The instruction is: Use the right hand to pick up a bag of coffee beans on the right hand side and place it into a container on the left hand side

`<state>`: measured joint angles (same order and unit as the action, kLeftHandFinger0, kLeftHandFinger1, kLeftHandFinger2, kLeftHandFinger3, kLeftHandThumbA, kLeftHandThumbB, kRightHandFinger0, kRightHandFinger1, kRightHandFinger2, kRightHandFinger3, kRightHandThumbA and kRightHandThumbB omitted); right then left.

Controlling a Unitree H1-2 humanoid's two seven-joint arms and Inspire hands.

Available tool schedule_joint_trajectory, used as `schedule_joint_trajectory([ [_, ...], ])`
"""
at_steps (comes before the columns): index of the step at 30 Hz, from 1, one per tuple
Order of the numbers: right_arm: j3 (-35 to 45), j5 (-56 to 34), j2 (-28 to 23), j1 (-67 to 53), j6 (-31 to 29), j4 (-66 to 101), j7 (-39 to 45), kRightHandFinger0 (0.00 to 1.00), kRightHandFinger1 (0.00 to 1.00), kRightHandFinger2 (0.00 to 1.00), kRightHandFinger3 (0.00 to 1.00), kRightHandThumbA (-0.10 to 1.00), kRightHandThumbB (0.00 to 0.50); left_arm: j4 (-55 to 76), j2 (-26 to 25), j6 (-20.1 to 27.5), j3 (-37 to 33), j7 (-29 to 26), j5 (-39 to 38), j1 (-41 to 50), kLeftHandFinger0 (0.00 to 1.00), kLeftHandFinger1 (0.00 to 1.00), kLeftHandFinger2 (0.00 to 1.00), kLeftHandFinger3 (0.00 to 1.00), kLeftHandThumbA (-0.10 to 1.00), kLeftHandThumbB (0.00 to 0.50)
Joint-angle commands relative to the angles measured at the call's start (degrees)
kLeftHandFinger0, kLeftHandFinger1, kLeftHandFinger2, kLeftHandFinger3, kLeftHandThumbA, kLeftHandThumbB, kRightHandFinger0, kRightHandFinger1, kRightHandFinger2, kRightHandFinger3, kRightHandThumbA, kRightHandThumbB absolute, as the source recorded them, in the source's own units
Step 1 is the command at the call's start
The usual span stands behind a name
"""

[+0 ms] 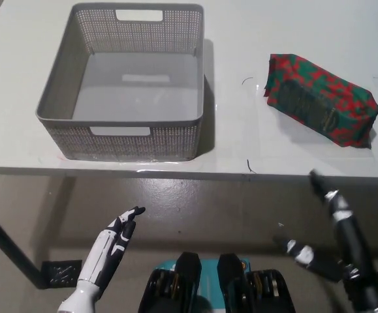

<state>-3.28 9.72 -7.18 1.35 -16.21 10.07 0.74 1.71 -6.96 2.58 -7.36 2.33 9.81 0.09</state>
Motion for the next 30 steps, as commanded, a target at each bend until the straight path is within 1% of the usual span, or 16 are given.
schedule_joint_trajectory([
  [1, 3.3, 5.6, -3.4, 6.5, 7.4, 9.0, 0.8, 1.0, 1.0, 1.0, 1.0, 0.99, 0.354, 1.8, -0.6, 2.9, -0.2, 0.0, 1.3, -0.7, 1.0, 1.0, 1.0, 1.0, 1.0, 0.303],
  [3, 4.4, 7.8, -5.4, 10.3, 13.9, 12.0, 2.7, 1.0, 1.0, 1.0, 1.0, 1.0, 0.409, 1.6, -0.6, 3.2, -0.3, -0.2, 1.7, -0.6, 1.0, 1.0, 1.0, 1.0, 1.0, 0.299],
  [4, 4.8, 8.4, -6.6, 12.6, 17.1, 12.7, 3.6, 1.0, 1.0, 1.0, 1.0, 1.0, 0.422, 1.5, -0.6, 3.3, -0.3, -0.1, 1.8, -0.6, 1.0, 1.0, 1.0, 1.0, 1.0, 0.297],
  [6, 5.2, 9.9, -8.8, 16.8, 19.7, 11.8, 4.3, 1.0, 1.0, 1.0, 1.0, 0.98, 0.428, 1.5, -0.4, 3.1, -0.5, 0.0, 1.9, -0.5, 1.0, 1.0, 1.0, 1.0, 1.0, 0.306],
  [7, 5.0, 11.2, -10.0, 19.7, 21.8, 10.7, 4.9, 1.0, 1.0, 1.0, 1.0, 0.98, 0.445, 1.5, -0.4, 3.2, -0.4, -0.1, 2.1, -0.5, 1.0, 1.0, 1.0, 1.0, 1.0, 0.306],
  [8, 4.7, 12.7, -11.0, 22.2, 22.1, 9.0, 4.9, 1.0, 1.0, 1.0, 1.0, 0.99, 0.412, 1.4, -0.4, 3.4, -0.3, -0.2, 1.9, -0.2, 1.0, 1.0, 1.0, 1.0, 1.0, 0.302],
  [9, 4.3, 13.8, -12.0, 25.1, 23.1, 7.0, 5.3, 1.0, 1.0, 1.0, 1.0, 1.0, 0.494, 1.6, -0.3, 3.4, -0.2, -0.1, 1.6, 0.1, 1.0, 1.0, 1.0, 1.0, 1.0, 0.304],
  [14, 0.6, 20.8, -16.5, 38.6, 30.6, -0.8, 8.9, 1.0, 1.0, 1.0, 1.0, 0.97, 0.5, 2.2, 0.2, 3.8, -0.5, -0.3, 1.5, 2.1, 1.0, 1.0, 1.0, 1.0, 1.0, 0.304],
  [15, -0.7, 21.1, -17.5, 42.0, 31.9, -3.6, 10.4, 1.0, 1.0, 1.0, 1.0, 0.91, 0.5, 2.6, 0.3, 4.0, -0.6, -0.3, 1.4, 3.1, 1.0, 1.0, 1.0, 1.0, 1.0, 0.303],
  [16, -1.6, 21.4, -18.0, 43.9, 33.2, -5.1, 11.5, 1.0, 1.0, 1.0, 1.0, 0.9, 0.5, 2.8, 0.3, 4.1, -0.7, -0.3, 1.5, 3.8, 1.0, 1.0, 1.0, 1.0, 1.0, 0.301],
  [19, -4.3, 22.0, -18.6, 48.8, 34.2, -11.4, 12.8, 1.0, 1.0, 1.0, 1.0, 0.87, 0.5, 2.8, 0.6, 4.7, -0.9, -0.6, 1.8, 5.0, 1.0, 1.0, 1.0, 1.0, 1.0, 0.288],
  [20, -6.2, 22.6, -19.2, 52.2, 34.1, -16.5, 14.3, 1.0, 1.0, 1.0, 1.0, 0.89, 0.5, 2.8, 0.7, 4.8, -0.9, -0.7, 1.9, 5.1, 1.0, 1.0, 1.0, 1.0, 1.0, 0.293],
  [23, -9.0, 22.4, -19.9, 57.4, 33.2, -25.0, 15.6, 1.0, 1.0, 1.0, 1.0, 0.83, 0.5, 2.5, 1.1, 4.9, -1.1, -0.7, 2.1, 5.0, 1.0, 1.0, 1.0, 1.0, 1.0, 0.298],
  [25, -11.0, 22.7, -19.9, 61.2, 33.1, -31.9, 16.2, 1.0, 1.0, 1.0, 1.0, 0.82, 0.5, 2.4, 1.1, 4.9, -1.1, -0.7, 2.2, 5.0, 1.0, 1.0, 1.0, 1.0, 1.0, 0.308],
  [27, -11.7, 21.1, -19.2, 64.2, 31.6, -38.7, 16.3, 1.0, 1.0, 1.0, 1.0, 0.79, 0.5, 2.5, 1.3, 4.6, -0.8, -0.7, 1.7, 5.0, 1.0, 1.0, 1.0, 1.0, 1.0, 0.325],
  [30, -13.0, 19.9, -18.3, 68.0, 29.6, -48.3, 16.2, 1.0, 1.0, 1.0, 1.0, 0.76, 0.5, 1.9, 1.1, 5.5, -0.8, -0.6, 1.7, 5.0, 1.0, 1.0, 1.0, 1.0, 1.0, 0.317],
])
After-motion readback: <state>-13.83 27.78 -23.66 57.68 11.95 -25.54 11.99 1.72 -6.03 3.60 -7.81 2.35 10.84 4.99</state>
